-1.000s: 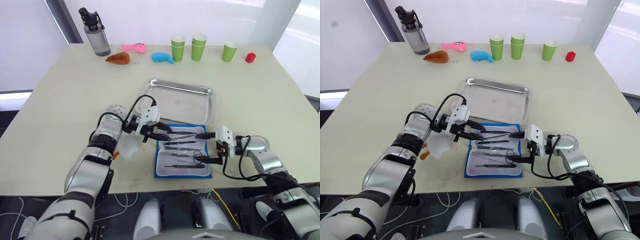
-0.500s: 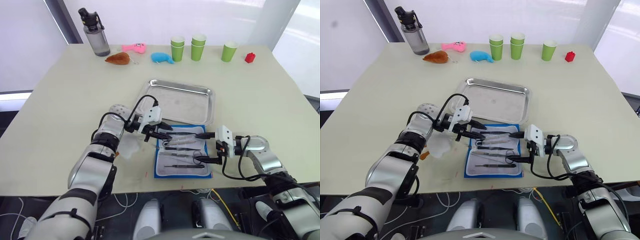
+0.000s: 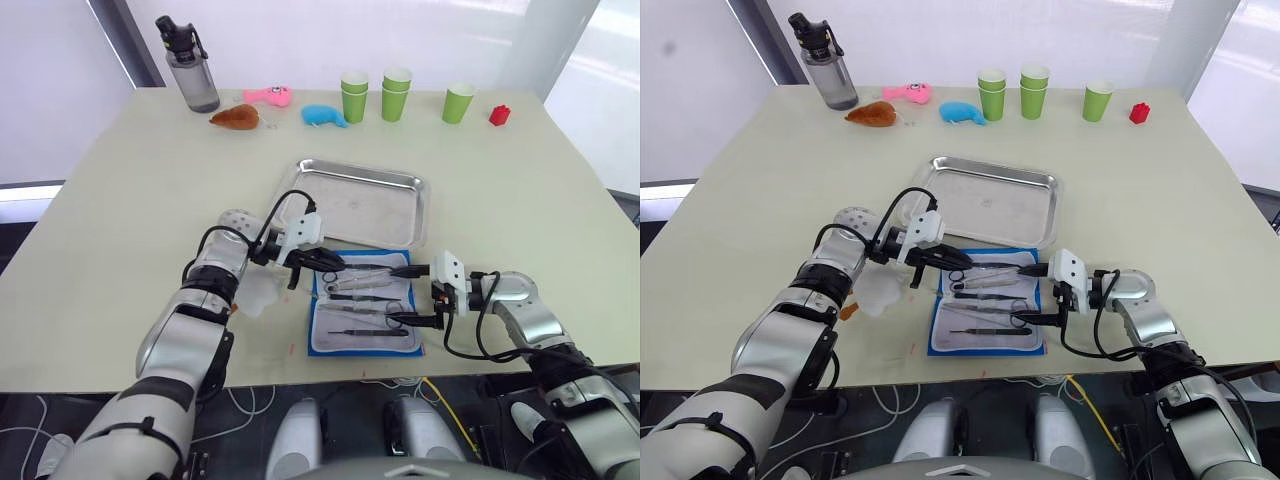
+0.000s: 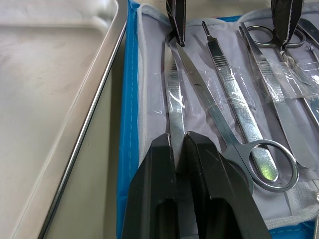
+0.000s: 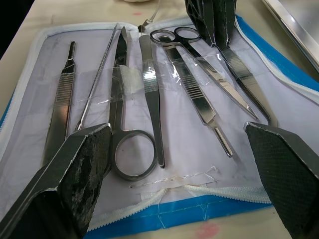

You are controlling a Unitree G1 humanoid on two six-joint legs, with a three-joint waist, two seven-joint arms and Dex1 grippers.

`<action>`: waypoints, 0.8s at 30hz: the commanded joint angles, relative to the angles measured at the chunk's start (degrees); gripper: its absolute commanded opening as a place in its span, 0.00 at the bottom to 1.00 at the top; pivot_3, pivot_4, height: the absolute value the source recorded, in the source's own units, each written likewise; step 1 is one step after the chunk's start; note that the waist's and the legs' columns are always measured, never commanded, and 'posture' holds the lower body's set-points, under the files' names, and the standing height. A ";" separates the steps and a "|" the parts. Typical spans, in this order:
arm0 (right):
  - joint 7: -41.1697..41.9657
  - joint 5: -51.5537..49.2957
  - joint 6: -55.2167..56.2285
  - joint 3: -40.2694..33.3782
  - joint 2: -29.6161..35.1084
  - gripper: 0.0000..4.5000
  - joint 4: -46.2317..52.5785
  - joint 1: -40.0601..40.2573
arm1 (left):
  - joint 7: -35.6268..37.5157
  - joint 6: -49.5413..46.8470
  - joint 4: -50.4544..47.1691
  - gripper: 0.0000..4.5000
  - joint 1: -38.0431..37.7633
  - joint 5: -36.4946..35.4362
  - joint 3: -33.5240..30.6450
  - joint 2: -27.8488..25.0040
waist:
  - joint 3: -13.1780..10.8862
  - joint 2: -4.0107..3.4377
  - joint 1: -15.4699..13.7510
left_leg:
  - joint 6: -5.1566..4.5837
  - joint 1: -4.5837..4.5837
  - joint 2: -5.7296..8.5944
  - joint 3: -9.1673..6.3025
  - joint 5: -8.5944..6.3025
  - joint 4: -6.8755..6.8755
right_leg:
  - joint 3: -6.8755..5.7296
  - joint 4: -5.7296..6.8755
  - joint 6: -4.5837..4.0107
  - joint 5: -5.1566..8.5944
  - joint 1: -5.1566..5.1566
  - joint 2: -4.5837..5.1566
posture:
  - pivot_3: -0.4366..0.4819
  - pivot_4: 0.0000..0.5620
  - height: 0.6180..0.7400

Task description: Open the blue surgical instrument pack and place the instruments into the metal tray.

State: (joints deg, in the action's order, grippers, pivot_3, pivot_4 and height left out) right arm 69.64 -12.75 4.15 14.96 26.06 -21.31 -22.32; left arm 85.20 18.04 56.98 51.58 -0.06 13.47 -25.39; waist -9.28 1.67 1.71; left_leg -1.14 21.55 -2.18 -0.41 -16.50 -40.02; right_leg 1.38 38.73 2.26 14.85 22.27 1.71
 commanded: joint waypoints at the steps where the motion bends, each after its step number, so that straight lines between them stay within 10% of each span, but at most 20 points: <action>1: -2.69 6.25 -3.00 3.33 0.74 1.00 -5.48 3.45 | 0.96 -2.60 -3.64 0.02 0.44 -0.31 -0.72 -1.42 | 0.00 0.00 0.09 | 0.00 0.01 0.00 0.00 0.00 0.00 | 0.00 0.00 0.00 0.00 0.00 0.00 | 0.48 0.27 0.95; 24: -2.46 6.25 -3.45 3.77 0.80 1.00 -6.43 2.78 | -0.94 -16.88 -23.86 0.02 -5.34 -0.72 -0.91 -8.25 | -0.02 -0.01 0.62 | -0.01 -0.01 -0.03 0.00 0.02 0.62 | 0.25 -0.27 -0.10 -0.07 0.32 -0.25 | 0.48 0.27 0.95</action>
State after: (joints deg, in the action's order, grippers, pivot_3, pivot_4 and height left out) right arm 69.50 -12.75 4.16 15.87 25.27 -21.15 -22.85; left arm 84.90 1.48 35.20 45.53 -0.11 14.09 -31.70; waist -9.30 1.65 2.34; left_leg -1.16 21.53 -2.21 -0.43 -16.48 -39.38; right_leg 1.63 38.45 2.14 14.77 22.59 1.43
